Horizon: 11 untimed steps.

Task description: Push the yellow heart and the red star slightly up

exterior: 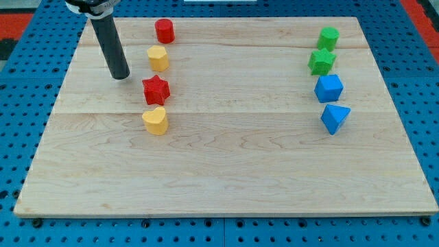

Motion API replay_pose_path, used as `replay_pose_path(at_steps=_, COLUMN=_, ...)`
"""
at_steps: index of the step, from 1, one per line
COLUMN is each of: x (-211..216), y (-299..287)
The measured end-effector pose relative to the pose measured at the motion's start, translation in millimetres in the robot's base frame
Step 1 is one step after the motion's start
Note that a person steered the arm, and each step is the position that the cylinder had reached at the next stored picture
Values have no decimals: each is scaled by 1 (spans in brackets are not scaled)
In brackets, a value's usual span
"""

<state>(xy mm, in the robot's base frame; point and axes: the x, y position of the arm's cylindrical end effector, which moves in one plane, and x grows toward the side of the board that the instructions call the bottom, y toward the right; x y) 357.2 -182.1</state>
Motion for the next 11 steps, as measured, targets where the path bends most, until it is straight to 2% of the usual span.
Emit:
replay_pose_path(at_steps=1, x=0, y=-3)
replay_pose_path(at_steps=2, x=54, y=-10)
replay_pose_path(at_steps=3, x=125, y=20)
replay_pose_path(at_steps=4, x=162, y=81)
replay_pose_path(at_steps=5, x=155, y=87)
replay_pose_path(at_steps=7, x=79, y=81)
replay_pose_path(at_steps=8, x=67, y=72)
replay_pose_path(at_steps=9, x=101, y=72)
replay_pose_path(at_steps=10, x=114, y=47)
replay_pose_path(at_steps=11, x=99, y=20)
